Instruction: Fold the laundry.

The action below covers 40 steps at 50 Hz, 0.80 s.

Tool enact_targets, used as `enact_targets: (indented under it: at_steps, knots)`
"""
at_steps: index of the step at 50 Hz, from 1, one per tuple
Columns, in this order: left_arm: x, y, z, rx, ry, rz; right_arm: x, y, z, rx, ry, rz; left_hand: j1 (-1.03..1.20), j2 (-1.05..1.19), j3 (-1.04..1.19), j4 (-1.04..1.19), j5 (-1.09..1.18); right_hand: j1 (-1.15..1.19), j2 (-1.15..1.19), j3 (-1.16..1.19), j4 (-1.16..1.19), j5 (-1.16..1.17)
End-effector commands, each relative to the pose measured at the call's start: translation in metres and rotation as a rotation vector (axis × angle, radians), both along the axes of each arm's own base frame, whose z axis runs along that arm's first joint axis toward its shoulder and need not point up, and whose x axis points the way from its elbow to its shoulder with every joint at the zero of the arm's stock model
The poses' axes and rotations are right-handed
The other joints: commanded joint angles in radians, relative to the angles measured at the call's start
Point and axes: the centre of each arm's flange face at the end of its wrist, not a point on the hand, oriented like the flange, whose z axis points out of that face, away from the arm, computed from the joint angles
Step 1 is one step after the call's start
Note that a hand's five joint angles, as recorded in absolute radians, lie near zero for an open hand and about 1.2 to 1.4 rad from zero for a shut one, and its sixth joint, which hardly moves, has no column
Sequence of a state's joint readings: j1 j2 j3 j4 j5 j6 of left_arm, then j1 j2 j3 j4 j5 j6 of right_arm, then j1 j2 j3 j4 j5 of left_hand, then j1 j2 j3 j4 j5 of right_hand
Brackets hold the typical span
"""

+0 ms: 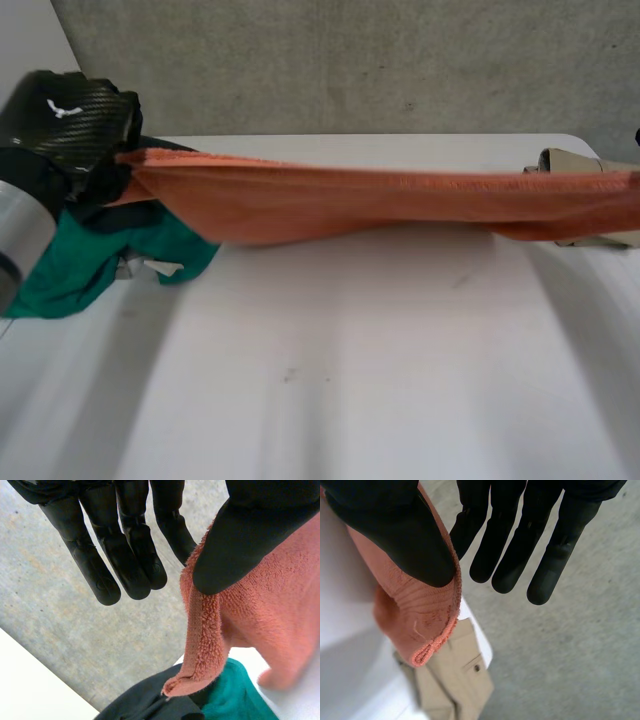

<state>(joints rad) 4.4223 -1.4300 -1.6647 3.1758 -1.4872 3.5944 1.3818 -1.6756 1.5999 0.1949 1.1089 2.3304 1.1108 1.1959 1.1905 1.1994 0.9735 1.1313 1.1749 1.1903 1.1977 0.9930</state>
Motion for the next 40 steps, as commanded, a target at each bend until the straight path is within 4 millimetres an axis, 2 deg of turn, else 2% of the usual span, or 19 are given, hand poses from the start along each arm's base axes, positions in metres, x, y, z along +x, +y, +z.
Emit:
enact_targets:
  at_steps: [1,3,4,8,13,16,17,20,21,22,24,25,26,29,30,33,36,39,40]
  knots:
    - [0.000,0.005,-0.030,0.139,-0.045,-0.005,0.004,0.007,-0.024,0.245,-0.030,0.031,0.285,0.200,0.206,0.197,0.248,0.265,0.221,0.206,0.199,0.229]
    - [-0.001,-0.001,-0.048,0.197,-0.067,-0.004,0.003,-0.008,-0.051,0.341,-0.029,0.037,0.285,0.200,0.206,0.197,0.248,0.265,0.221,0.206,0.199,0.229]
    - [-0.004,-0.010,-0.066,0.240,-0.093,-0.003,0.004,-0.012,-0.058,0.365,-0.025,0.041,0.285,0.200,0.206,0.197,0.248,0.265,0.221,0.206,0.199,0.229]
    - [-0.014,-0.044,-0.106,0.283,-0.179,-0.007,0.008,-0.033,-0.083,0.432,0.004,0.043,0.285,0.200,0.206,0.197,0.248,0.265,0.221,0.206,0.199,0.229]
    - [-0.038,-0.088,-0.117,0.167,-0.261,-0.033,0.029,-0.065,-0.097,0.418,0.090,-0.014,0.285,0.200,0.206,0.197,0.248,0.265,0.221,0.206,0.199,0.229]
    - [-0.058,-0.120,-0.098,0.025,-0.252,-0.037,0.046,-0.082,-0.085,0.323,0.100,-0.030,0.285,0.200,0.206,0.197,0.248,0.265,0.221,0.206,0.199,0.229]
    - [-0.061,-0.129,-0.090,-0.016,-0.241,-0.032,0.056,-0.095,-0.071,0.231,0.071,-0.037,0.285,0.200,0.206,0.197,0.248,0.265,0.221,0.206,0.199,0.229]
    - [-0.076,-0.156,-0.039,-0.229,-0.152,-0.016,0.066,-0.113,-0.038,0.053,-0.015,-0.045,0.285,0.200,0.206,0.197,0.248,0.265,0.221,0.206,0.199,0.229]
    - [-0.077,-0.160,-0.028,-0.277,-0.132,-0.011,0.070,-0.123,-0.013,-0.081,-0.094,-0.043,0.285,0.200,0.206,0.197,0.248,0.265,0.221,0.206,0.199,0.229]
    - [-0.080,-0.167,0.006,-0.411,-0.066,0.000,0.071,-0.128,-0.002,-0.147,-0.137,-0.041,0.285,0.200,0.206,0.197,0.248,0.265,0.221,0.206,0.199,0.229]
    - [-0.081,-0.169,0.033,-0.527,-0.002,0.008,0.072,-0.134,0.023,-0.287,-0.227,-0.024,0.285,0.200,0.206,0.197,0.248,0.265,0.221,0.206,0.199,0.229]
    - [-0.080,-0.170,0.046,-0.589,0.034,0.013,0.071,-0.135,0.050,-0.433,-0.318,0.000,0.285,0.200,0.206,0.197,0.248,0.265,0.221,0.206,0.199,0.229]
    - [-0.081,-0.168,0.067,-0.692,0.109,0.009,0.071,-0.134,0.064,-0.507,-0.357,0.012,0.285,0.200,0.206,0.197,0.248,0.265,0.221,0.206,0.199,0.229]
    - [-0.076,-0.165,0.090,-0.810,0.197,0.016,0.069,-0.126,0.103,-0.725,-0.449,0.057,0.285,0.200,0.206,0.197,0.248,0.265,0.221,0.206,0.199,0.229]
    - [-0.072,-0.160,0.105,-0.868,0.240,0.037,0.069,-0.125,0.105,-0.749,-0.453,0.058,0.285,0.200,0.206,0.197,0.248,0.265,0.221,0.206,0.199,0.229]
    - [-0.067,-0.158,0.110,-0.870,0.257,0.071,0.071,-0.124,0.108,-0.763,-0.443,0.064,0.285,0.200,0.206,0.197,0.248,0.265,0.221,0.206,0.199,0.229]
    - [-0.064,-0.161,0.096,-0.786,0.235,0.090,0.072,-0.127,0.095,-0.715,-0.432,0.062,0.285,0.200,0.206,0.197,0.248,0.265,0.221,0.206,0.199,0.229]
    - [-0.064,-0.165,0.063,-0.660,0.182,0.089,0.074,-0.132,0.076,-0.643,-0.420,0.061,0.285,0.200,0.206,0.197,0.248,0.265,0.221,0.206,0.199,0.229]
    - [-0.063,-0.167,0.045,-0.600,0.159,0.090,0.076,-0.133,0.062,-0.587,-0.410,0.066,0.285,0.200,0.206,0.197,0.248,0.265,0.221,0.206,0.199,0.229]
